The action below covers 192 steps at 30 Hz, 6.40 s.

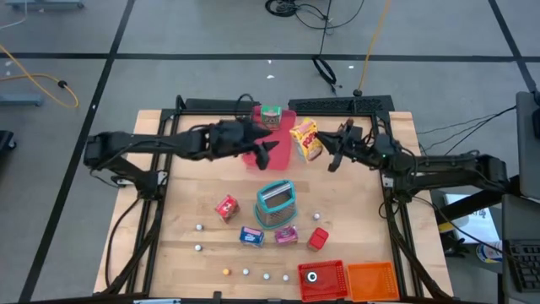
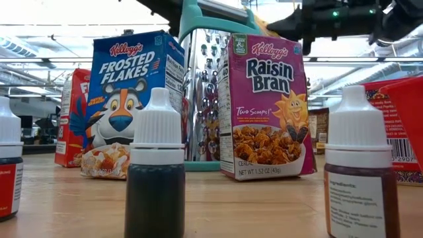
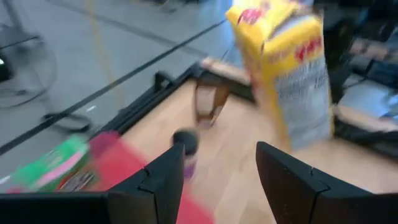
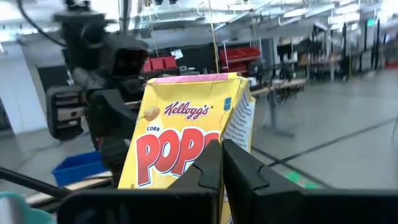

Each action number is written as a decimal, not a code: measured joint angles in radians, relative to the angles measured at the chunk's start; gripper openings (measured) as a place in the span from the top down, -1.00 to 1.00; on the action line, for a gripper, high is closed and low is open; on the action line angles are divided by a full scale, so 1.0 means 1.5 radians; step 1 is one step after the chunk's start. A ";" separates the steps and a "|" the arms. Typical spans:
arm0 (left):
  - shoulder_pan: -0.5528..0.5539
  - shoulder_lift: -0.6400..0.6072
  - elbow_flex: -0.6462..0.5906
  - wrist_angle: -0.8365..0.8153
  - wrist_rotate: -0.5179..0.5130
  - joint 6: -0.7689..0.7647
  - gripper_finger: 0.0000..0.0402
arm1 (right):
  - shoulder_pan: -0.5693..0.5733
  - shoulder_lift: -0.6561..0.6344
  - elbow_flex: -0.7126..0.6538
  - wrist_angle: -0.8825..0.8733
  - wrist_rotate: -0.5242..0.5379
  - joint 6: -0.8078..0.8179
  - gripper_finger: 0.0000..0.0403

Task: Pick & Place Kitchen Items
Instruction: Put the yellow cereal box into the pink bin

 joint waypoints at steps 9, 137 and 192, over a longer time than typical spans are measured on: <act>0.064 0.040 0.000 0.131 0.147 0.011 0.00 | 0.000 0.056 0.056 0.000 0.061 -0.107 1.00; 0.164 0.328 0.000 0.306 -0.144 -0.009 0.74 | 0.004 0.102 0.091 -0.226 0.101 -0.209 0.49; 0.142 0.339 0.000 0.305 -0.047 -0.023 0.16 | -0.001 0.102 0.091 -0.246 0.102 -0.209 0.49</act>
